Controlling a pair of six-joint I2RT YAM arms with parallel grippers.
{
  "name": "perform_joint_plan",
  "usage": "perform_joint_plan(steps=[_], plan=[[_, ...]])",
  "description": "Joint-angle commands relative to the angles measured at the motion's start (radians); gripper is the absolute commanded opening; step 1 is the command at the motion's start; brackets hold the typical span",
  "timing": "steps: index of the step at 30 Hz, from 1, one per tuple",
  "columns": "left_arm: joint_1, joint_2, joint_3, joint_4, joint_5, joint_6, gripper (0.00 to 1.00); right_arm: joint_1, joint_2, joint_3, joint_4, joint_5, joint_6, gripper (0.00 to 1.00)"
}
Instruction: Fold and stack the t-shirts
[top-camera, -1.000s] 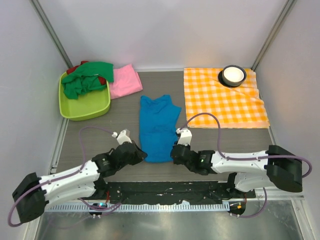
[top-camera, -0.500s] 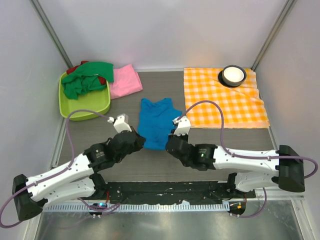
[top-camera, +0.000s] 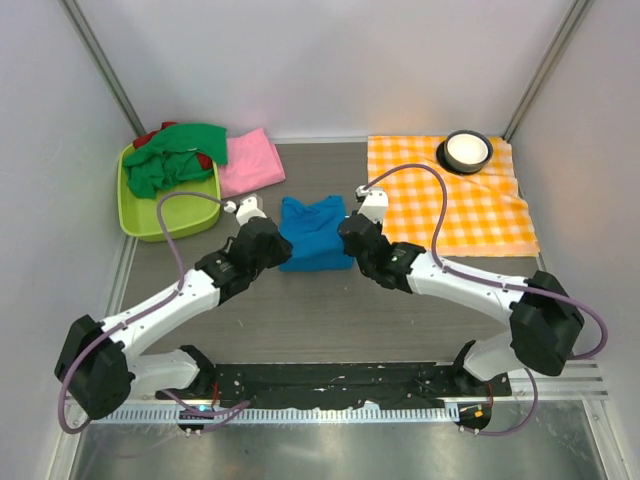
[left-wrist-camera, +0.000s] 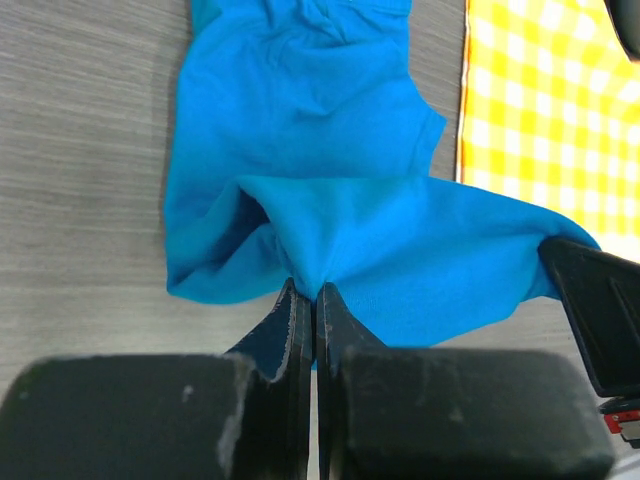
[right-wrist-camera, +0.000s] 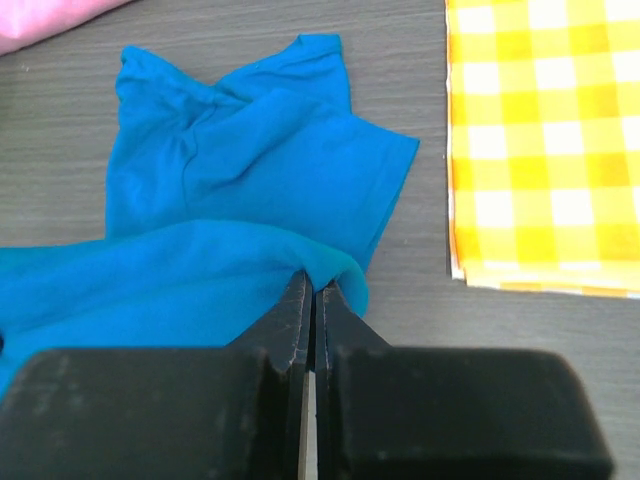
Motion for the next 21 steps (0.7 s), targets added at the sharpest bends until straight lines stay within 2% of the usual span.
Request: perform_joint_plan(steps=[1,14,19,20,21], plan=[[0.079,0.083,0.048,0.152,0.094,0.034,0.0,-0.092,0.05,0.082,0.085,-0.074,-0.036,0.01],[0.257,0.35,0.196,0.241,0.246,0.049,0.0,-0.224,0.343,0.275,0.125,-0.212,-0.036,0.01],[0.317,0.505,0.294,0.264,0.298,0.047,0.0,-0.282,0.463,0.376,0.126,-0.25,-0.03,0.01],[0.339,0.531,0.32,0.268,0.308,0.04,0.04,-0.291,0.489,0.397,0.129,-0.253,-0.03,0.01],[0.349,0.553,0.333,0.285,0.315,0.023,0.12,-0.299,0.511,0.418,0.128,-0.25,-0.032,0.01]])
